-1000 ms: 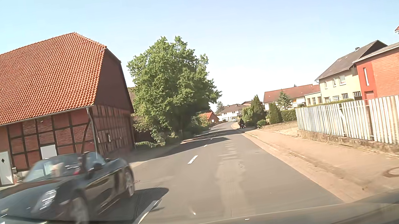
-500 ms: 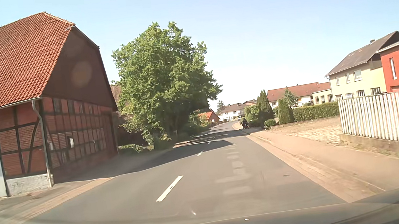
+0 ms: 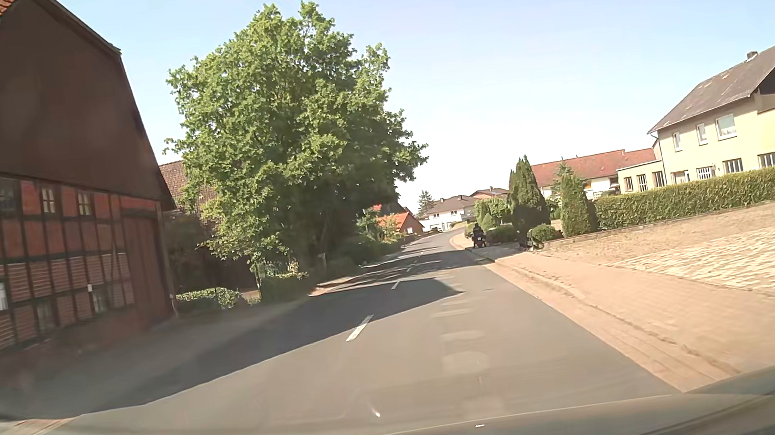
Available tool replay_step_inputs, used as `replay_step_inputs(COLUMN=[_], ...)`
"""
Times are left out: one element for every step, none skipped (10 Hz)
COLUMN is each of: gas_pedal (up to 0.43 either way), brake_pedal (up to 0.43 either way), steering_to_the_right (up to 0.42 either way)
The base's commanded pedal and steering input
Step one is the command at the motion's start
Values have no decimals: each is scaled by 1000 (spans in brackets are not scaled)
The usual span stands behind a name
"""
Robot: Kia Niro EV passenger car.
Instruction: Follow the waypoints while adhering to traffic rules and regulations
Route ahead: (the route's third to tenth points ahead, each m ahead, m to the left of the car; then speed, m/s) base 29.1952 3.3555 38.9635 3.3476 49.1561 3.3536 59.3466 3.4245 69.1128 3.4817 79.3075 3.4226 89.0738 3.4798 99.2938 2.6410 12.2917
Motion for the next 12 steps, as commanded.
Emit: replay_step_inputs(gas_pedal=[150, 150, 150, 150, 150, 150, 150, 150, 150, 150, 150, 150], brake_pedal=[6, 6, 6, 6, 6, 6, 6, 6, 6, 6, 6, 6], steering_to_the_right=[4, 4, 4, 4, 3, 3, 4, 3, 3, 2, 2, 0])
